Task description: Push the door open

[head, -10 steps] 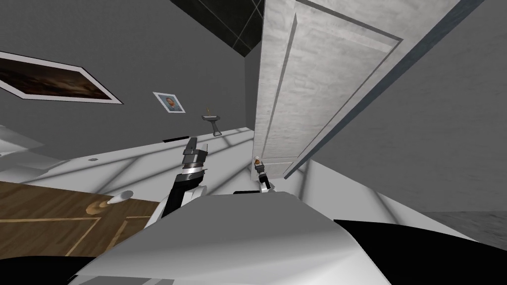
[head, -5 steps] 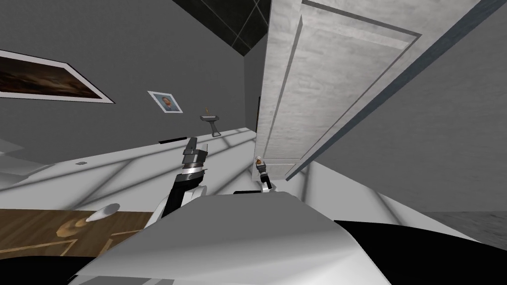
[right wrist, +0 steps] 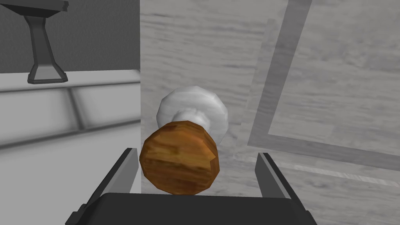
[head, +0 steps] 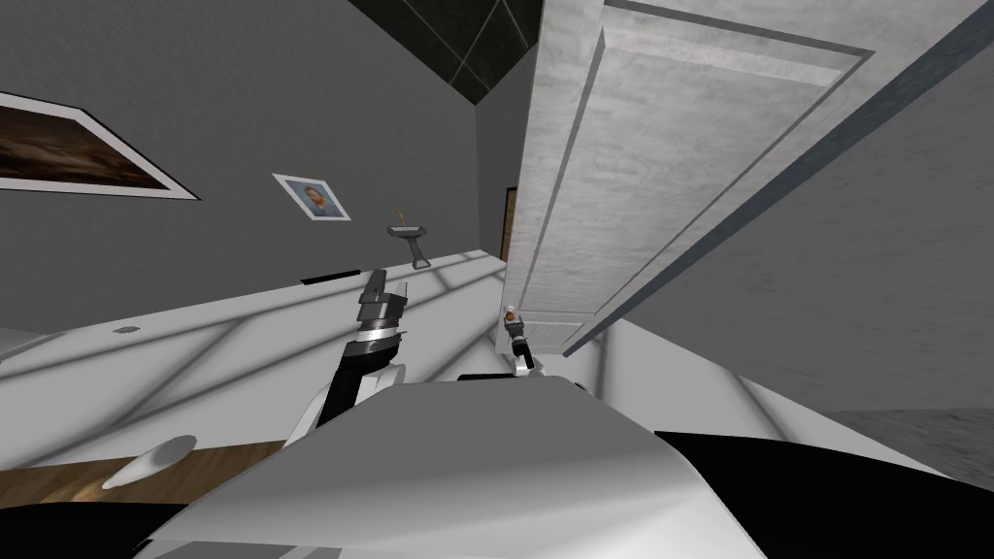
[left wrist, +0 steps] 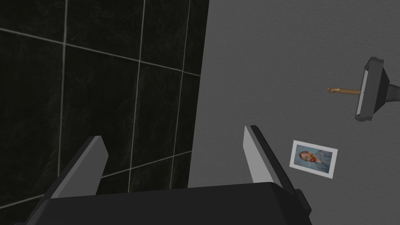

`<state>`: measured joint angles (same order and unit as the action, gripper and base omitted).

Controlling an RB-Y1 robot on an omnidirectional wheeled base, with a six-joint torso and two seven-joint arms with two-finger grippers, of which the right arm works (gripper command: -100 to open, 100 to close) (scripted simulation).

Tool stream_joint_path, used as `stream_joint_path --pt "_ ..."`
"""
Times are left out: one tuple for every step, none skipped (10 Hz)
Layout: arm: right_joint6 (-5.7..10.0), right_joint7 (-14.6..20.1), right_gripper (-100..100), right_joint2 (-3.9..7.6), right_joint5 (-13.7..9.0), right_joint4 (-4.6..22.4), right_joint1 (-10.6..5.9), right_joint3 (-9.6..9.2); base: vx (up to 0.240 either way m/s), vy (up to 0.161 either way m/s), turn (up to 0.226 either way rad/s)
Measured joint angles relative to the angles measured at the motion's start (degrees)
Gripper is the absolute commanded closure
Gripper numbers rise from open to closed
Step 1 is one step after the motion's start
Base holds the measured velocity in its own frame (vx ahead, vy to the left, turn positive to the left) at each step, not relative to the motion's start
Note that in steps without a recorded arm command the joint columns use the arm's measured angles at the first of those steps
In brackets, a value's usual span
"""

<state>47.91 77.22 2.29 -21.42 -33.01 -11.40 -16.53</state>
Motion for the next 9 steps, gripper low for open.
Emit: stream_joint_path --pt "1.04 0.4 100 -0.11 -0.2 1.8 -0.83 0.40 0.078 0.053 -0.037" --pt "0.69 0.0 100 -0.11 -0.4 0.5 0.06 0.71 0.101 0.048 -0.056" --pt "1.62 -0.2 100 -0.67 -0.7 2.8 -1.08 1.28 0.084 0.057 -0.025" --pt "0.24 -1.1 100 -0.52 -0.9 -0.3 0.48 1.71 0.098 0.080 -0.039" --pt "-2.30 -2.2 100 0.07 -1.0 -5.4 3.22 2.03 0.093 0.070 -0.054" --pt "-1.65 -2.0 100 -0.06 -1.2 -3.9 2.09 2.38 0.050 0.031 -0.006" --pt "-0.73 -1.6 100 -0.05 -1.4 -2.5 1.06 2.63 0.022 0.001 0.013" --pt "-0.52 -1.6 100 -0.05 -1.4 -2.2 0.87 2.74 0.000 -0.008 0.010" --pt "0.28 -1.2 100 -0.17 -1.5 0.0 -0.30 2.77 0.070 0.049 -0.059"
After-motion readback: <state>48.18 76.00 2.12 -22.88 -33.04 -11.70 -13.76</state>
